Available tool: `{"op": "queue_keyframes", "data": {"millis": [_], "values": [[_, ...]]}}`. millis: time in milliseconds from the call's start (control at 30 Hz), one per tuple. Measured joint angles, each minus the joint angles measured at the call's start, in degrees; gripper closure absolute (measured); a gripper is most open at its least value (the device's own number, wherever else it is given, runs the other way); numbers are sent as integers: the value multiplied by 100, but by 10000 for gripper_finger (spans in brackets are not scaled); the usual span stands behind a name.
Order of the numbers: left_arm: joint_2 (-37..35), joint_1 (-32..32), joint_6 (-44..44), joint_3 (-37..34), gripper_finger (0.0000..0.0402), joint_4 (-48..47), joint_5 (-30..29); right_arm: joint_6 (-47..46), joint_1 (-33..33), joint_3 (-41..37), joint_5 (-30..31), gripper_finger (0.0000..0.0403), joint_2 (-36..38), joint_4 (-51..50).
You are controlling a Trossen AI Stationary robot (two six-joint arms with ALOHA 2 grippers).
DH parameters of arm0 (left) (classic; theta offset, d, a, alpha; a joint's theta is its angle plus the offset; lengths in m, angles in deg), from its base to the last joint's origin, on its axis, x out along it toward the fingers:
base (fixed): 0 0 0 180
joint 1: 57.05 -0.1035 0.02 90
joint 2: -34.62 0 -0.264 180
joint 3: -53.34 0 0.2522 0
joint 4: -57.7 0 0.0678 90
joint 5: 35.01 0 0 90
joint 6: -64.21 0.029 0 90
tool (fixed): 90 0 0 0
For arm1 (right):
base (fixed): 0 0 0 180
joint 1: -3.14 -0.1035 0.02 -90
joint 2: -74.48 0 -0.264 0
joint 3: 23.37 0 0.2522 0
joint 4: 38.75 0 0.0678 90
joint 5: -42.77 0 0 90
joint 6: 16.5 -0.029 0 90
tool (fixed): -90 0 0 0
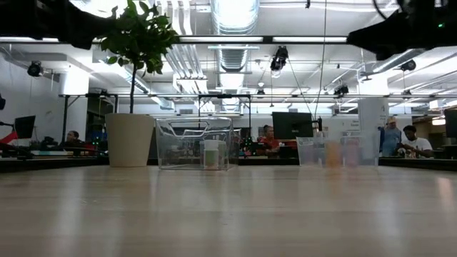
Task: Pick and place medicine bottles into bin by pill shape (circle, oval)
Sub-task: Return to Home Position
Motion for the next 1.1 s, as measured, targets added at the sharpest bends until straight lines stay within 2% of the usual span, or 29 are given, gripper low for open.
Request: {"op": "queue_keyframes", "data": {"millis": [167, 300, 500, 633, 900, 1100], "values": [[-731, 0, -178, -418, 401, -3, -18, -67, -3, -20, -14, 290, 675, -570], [-1212, 0, -292, -741, 401, -2, -18, -66, 0, -337, -13, 300, 1005, -712], [-1139, 1, -349, -1166, 402, 334, -18, -164, -2, -821, -4, 319, 874, -340], [-1146, 0, -417, -1572, 402, 704, 104, -173, 0, -1337, -63, 337, 920, 325], [-1151, 2, -423, -1713, 401, 887, 161, -254, -11, -1335, -129, 369, 893, 318], [-1037, 2, -485, -1716, 401, 900, 63, -804, -11, -1338, -127, 367, 836, 286]]}}
